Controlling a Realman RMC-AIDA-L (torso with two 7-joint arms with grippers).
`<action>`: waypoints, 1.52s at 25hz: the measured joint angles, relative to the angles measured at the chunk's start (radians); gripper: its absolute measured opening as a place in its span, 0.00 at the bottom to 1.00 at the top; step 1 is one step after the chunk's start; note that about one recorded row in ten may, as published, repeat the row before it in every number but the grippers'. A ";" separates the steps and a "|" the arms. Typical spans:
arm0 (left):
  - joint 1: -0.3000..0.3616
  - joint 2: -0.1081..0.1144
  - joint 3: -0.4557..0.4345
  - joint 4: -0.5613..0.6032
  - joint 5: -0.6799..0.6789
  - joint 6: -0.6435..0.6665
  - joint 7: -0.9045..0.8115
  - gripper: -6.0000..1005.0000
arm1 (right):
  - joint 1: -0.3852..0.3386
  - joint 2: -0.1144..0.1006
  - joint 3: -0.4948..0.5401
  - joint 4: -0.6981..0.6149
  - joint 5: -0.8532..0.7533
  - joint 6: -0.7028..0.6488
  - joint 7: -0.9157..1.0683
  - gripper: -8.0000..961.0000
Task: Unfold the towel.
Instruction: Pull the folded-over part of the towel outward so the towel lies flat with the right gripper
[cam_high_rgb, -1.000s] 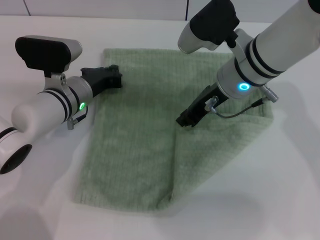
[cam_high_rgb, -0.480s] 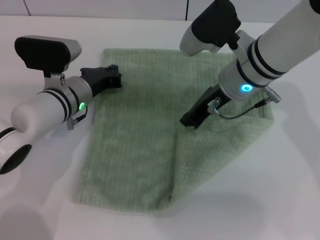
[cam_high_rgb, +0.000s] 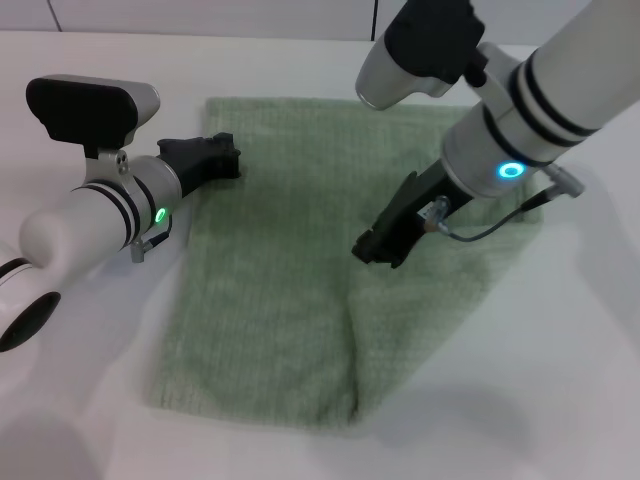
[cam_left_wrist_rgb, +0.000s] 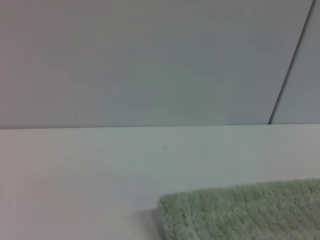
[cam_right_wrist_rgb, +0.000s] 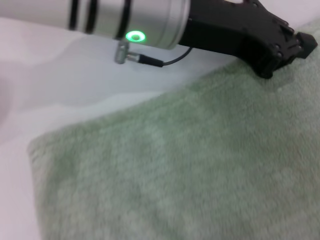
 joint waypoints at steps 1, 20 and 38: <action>0.000 0.000 0.000 0.000 0.000 0.000 0.000 0.08 | -0.014 0.000 0.000 -0.045 -0.016 0.028 0.010 0.04; 0.006 0.002 -0.001 -0.018 0.000 0.000 0.000 0.09 | -0.134 -0.002 -0.121 -0.389 -0.104 0.378 0.046 0.04; 0.008 0.003 -0.001 -0.024 0.000 -0.002 0.000 0.09 | -0.076 -0.033 -0.194 -0.348 -0.066 0.414 0.086 0.04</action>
